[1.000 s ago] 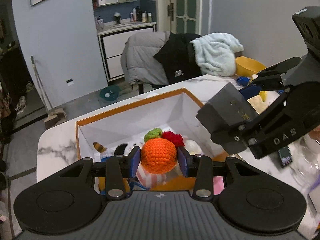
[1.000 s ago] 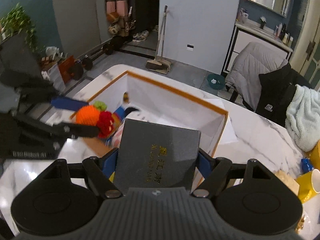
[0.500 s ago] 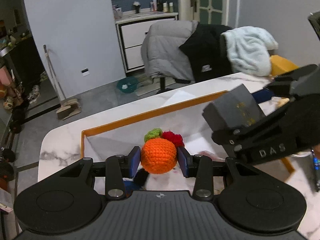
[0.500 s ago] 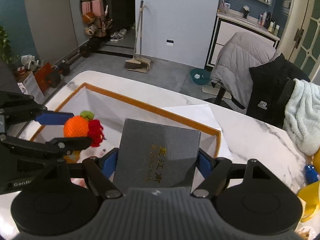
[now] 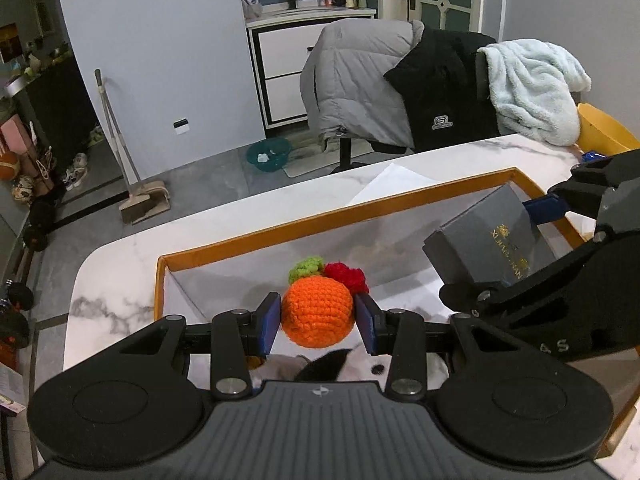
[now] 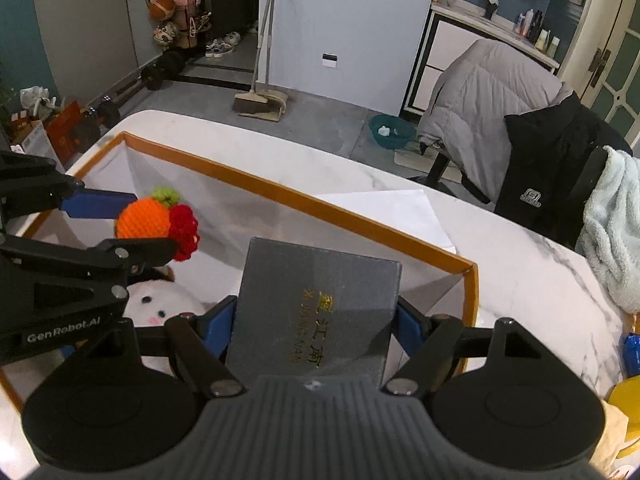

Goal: Organize objects
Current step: 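Carry the knitted fruit and black card box over the orange box with both grippers, then lower both items into the orange box and open both grippers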

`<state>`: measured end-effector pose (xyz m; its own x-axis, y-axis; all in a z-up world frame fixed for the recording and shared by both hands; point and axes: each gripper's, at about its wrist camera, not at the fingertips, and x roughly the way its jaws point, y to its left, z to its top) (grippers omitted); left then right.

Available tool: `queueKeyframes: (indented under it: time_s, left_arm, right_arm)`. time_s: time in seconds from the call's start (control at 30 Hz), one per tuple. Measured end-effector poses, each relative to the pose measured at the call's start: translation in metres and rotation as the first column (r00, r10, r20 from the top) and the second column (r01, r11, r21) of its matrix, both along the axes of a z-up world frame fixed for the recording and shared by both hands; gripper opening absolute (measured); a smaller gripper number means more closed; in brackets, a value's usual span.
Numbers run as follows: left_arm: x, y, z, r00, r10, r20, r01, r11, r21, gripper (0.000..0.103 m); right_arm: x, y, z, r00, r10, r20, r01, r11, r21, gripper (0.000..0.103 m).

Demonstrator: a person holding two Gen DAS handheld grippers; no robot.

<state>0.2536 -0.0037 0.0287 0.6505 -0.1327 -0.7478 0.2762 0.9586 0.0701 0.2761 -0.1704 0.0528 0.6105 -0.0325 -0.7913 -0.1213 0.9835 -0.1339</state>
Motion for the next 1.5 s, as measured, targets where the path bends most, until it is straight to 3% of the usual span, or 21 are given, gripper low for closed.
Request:
queueKeyframes:
  time_s: [0.13, 0.5, 0.97, 1.07, 1.2, 1.3, 1.5]
  left_arm:
    - [0.005, -0.001, -0.007, 1.000, 0.011, -0.009, -0.011, 1.000, 0.016, 0.047]
    - [0.011, -0.005, -0.020, 0.996, 0.024, -0.085, -0.018, 0.997, 0.069, 0.047]
    - [0.013, -0.003, -0.022, 0.994, 0.046, -0.100, -0.039, 0.997, 0.070, 0.049]
    - [0.013, -0.002, -0.022, 0.993, 0.054, -0.103, -0.047, 0.996, 0.073, 0.052]
    - [0.014, -0.001, -0.021, 0.992, 0.077, -0.103, -0.070, 0.995, 0.075, 0.071]
    - [0.013, 0.002, -0.021, 0.992, 0.084, -0.099, -0.078, 0.995, 0.061, 0.073]
    - [0.008, 0.002, -0.018, 0.993, 0.093, -0.068, -0.088, 0.994, 0.069, 0.073]
  right_arm:
    - [0.008, 0.003, -0.010, 1.000, -0.004, -0.007, 0.003, 0.998, -0.060, 0.080]
    - [0.021, 0.002, -0.031, 0.999, -0.034, -0.026, 0.031, 0.993, -0.110, 0.080]
    - [0.025, 0.003, -0.031, 0.998, -0.064, 0.013, 0.064, 0.996, -0.059, 0.081]
    - [0.025, 0.001, -0.034, 0.997, -0.073, -0.006, 0.073, 0.995, -0.062, 0.081]
    - [0.024, -0.008, -0.028, 0.995, -0.102, 0.012, 0.102, 0.995, 0.002, 0.081]
    - [0.023, -0.014, -0.021, 0.993, -0.120, 0.017, 0.119, 0.992, 0.047, 0.081]
    - [0.017, -0.017, -0.016, 0.993, -0.116, 0.018, 0.115, 0.992, 0.045, 0.081]
